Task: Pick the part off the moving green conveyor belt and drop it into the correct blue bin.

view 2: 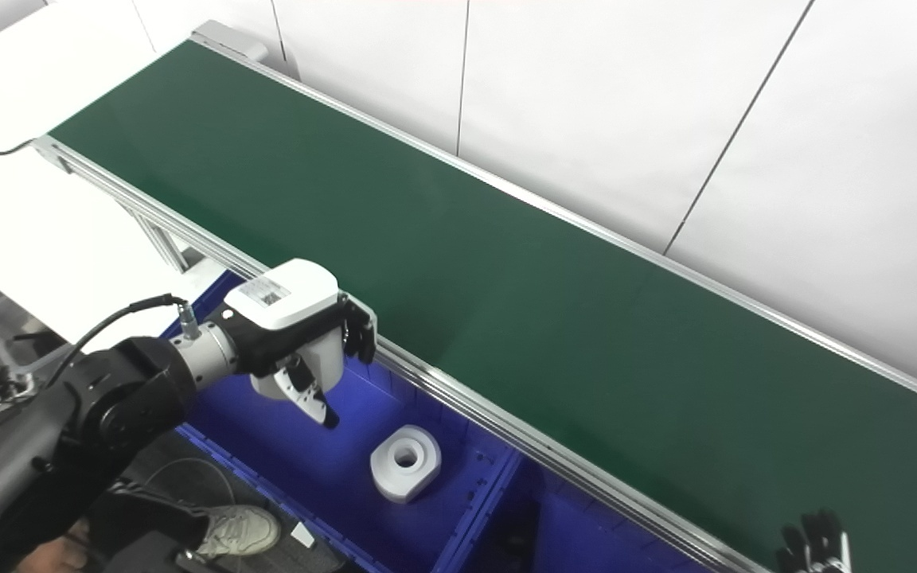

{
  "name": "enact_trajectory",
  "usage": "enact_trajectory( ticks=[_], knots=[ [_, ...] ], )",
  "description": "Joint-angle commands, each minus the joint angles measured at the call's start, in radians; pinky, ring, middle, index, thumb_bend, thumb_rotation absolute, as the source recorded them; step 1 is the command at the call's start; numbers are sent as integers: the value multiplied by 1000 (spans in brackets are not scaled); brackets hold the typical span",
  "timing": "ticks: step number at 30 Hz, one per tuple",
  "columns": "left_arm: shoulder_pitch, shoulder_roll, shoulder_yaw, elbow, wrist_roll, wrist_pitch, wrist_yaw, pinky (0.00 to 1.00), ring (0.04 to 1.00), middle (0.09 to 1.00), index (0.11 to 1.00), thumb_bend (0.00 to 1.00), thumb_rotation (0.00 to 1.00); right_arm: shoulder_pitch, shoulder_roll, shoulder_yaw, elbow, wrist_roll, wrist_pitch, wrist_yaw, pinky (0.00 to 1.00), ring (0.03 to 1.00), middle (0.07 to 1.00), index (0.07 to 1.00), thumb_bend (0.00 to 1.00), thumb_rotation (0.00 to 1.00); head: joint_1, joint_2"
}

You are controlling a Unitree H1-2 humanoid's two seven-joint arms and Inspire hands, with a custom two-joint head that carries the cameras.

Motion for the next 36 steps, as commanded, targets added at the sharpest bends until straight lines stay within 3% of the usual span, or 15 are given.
enact_trajectory(
  ticks=[1, 3, 6, 13, 19, 23, 24, 25, 27, 29, 31, 33, 36],
  knots=[
    [-17, 43, -9, -35, 40, 24, -53, 809, 875, 918, 861, 977, 450, 4, 6, 0, -26, -5, -22, 5, 972, 968, 986, 1000, 881, 883, -9, -1],
    [-25, 51, -19, -40, 70, 23, -78, 909, 956, 979, 936, 995, 550, 7, 14, 2, -23, -9, -34, 6, 975, 971, 990, 1000, 869, 885, -17, -2],
    [-33, 49, -24, -42, 87, 15, -82, 970, 996, 998, 989, 1000, 608, 9, 25, 3, -19, -12, -44, 4, 969, 969, 989, 1000, 857, 887, -20, -3],
    [-62, 22, -26, -54, 85, 13, -68, 1000, 1000, 1000, 1000, 1000, 648, 15, 50, 5, -21, -22, -58, 4, 962, 961, 978, 1000, 856, 892, -34, -5],
    [-80, 9, -15, -73, 13, -14, -25, 1000, 1000, 1000, 1000, 1000, 652, 27, 65, 11, -32, -40, -56, 2, 953, 954, 973, 1000, 837, 900, -81, 0],
    [-91, -1, 19, -85, -142, -40, 22, 1000, 1000, 1000, 1000, 1000, 716, 33, 84, 29, -42, -80, -64, -6, 950, 950, 971, 1000, 823, 924, -201, 17],
    [-93, -4, 34, -89, -196, -42, 32, 1000, 1000, 1000, 1000, 1000, 734, 36, 94, 39, -50, -91, -62, -9, 951, 951, 971, 1000, 819, 928, -278, 23],
    [-96, -12, 43, -95, -239, -39, 40, 1000, 1000, 1000, 1000, 1000, 757, 38, 103, 48, -56, -102, -63, -12, 950, 953, 970, 1000, 814, 927, -278, 23],
    [-97, -20, 66, -96, -339, -37, 56, 1000, 1000, 1000, 1000, 996, 763, 44, 131, 75, -68, -144, -61, -26, 943, 953, 968, 1000, 798, 926, -402, 28],
    [-93, -35, 79, -84, -450, -41, 72, 1000, 1000, 1000, 1000, 961, 719, 48, 159, 102, -78, -215, -49, -49, 926, 947, 966, 1000, 799, 939, -487, 25],
    [-81, -56, 83, -68, -534, -59, 94, 938, 1000, 1000, 1000, 878, 681, 50, 190, 131, -86, -275, -29, -72, 906, 935, 965, 1000, 810, 938, -584, 15],
    [-67, -87, 84, -63, -625, -39, 109, 925, 1000, 1000, 1000, 833, 669, 53, 221, 156, -88, -308, -14, -88, 919, 942, 968, 1000, 805, 928, -649, 8],
    [-56, -113, 80, -62, -728, 3, 113, 996, 1000, 1000, 1000, 825, 709, 56, 258, 187, -80, -354, -6, -113, 936, 946, 965, 1000, 803, 918, -717, 5]
  ],
)
